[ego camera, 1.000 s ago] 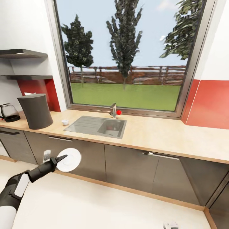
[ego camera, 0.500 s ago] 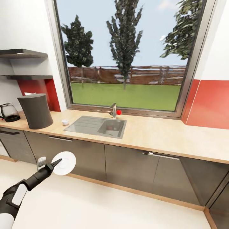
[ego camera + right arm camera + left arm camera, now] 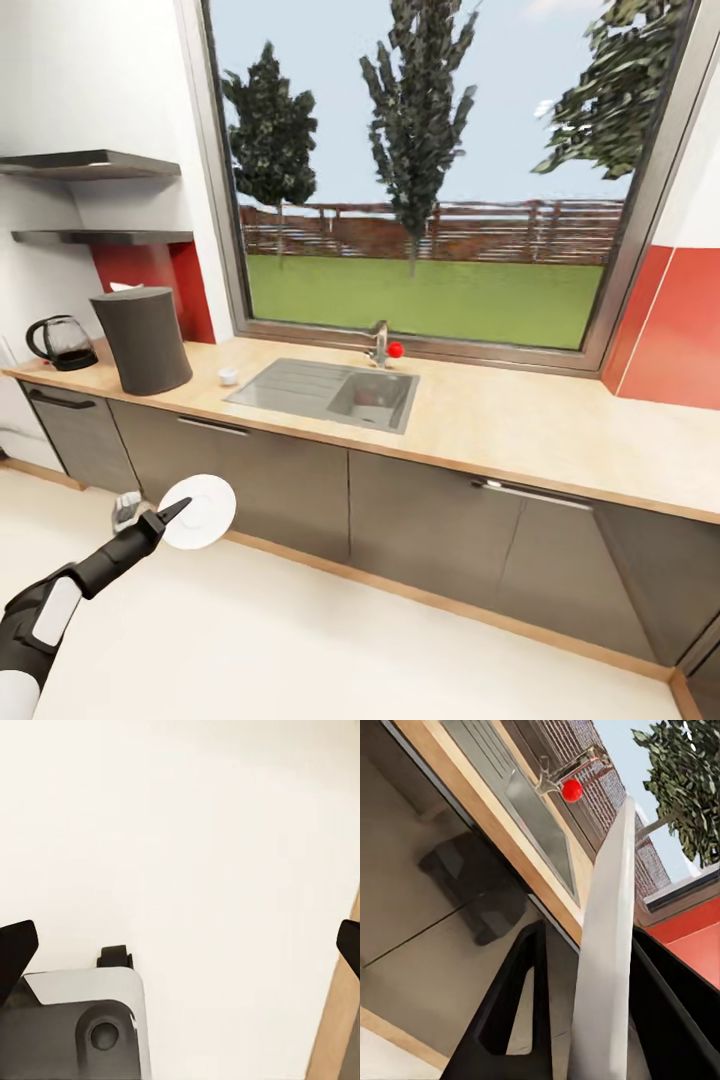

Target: Set up a coffee station on the kitchen countertop: keep the coffee maker on the countertop, move the bottle of coffee from the kitchen shelf to the counter next to the coffee maker, place a paper coffee filter on top of the coffee maker, put the saucer next to the coffee maker with the coffee cup on the saucer, and place the electric kettle next to the coffee maker.

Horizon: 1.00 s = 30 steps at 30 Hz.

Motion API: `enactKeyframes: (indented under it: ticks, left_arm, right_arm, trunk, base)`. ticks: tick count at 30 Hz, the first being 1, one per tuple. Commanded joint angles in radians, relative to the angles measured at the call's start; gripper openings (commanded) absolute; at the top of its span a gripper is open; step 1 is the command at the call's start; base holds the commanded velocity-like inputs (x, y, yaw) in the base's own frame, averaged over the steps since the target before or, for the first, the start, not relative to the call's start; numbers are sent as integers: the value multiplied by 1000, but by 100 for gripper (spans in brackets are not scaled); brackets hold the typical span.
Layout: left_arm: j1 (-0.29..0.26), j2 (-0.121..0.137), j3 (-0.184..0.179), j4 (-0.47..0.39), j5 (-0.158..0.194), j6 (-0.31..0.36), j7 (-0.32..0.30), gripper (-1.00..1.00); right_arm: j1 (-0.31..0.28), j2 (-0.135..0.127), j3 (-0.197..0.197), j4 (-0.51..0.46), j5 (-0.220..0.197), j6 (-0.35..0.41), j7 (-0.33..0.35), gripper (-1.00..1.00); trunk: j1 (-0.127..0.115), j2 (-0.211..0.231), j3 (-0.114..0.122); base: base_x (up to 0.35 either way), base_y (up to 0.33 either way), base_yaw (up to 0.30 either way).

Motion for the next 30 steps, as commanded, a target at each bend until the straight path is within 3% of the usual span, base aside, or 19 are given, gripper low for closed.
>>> enactKeyframes:
  ticks: [1,2,6,16,30]
  left_arm:
    - [-1,0,2,1,5,8,-2,-100]
    - [-1,1,31,1,6,8,-2,-100]
    - [-1,0,57,1,6,7,-2,-100]
    - [-1,-2,61,0,6,6,-3,-100]
    - [-1,0,63,1,5,6,-2,-100]
  right_arm:
    - [0,0,8,-2,-8,7,-3,100]
    - [0,0,8,-2,-8,7,-1,100]
    - [0,1,8,-2,-8,7,-1,100]
    - [10,15,8,-1,-8,9,1,100]
    - [21,15,9,-1,-6,8,2,100]
  trunk:
    - [1,-2,-3]
    - [1,-2,-3]
    - [1,-2,-3]
    - [1,-2,-7]
    - [1,-2,-9]
  base:
    - [102,0,40]
    - [282,0,8]
    - [314,0,3]
    - [310,0,53]
    - [26,0,260]
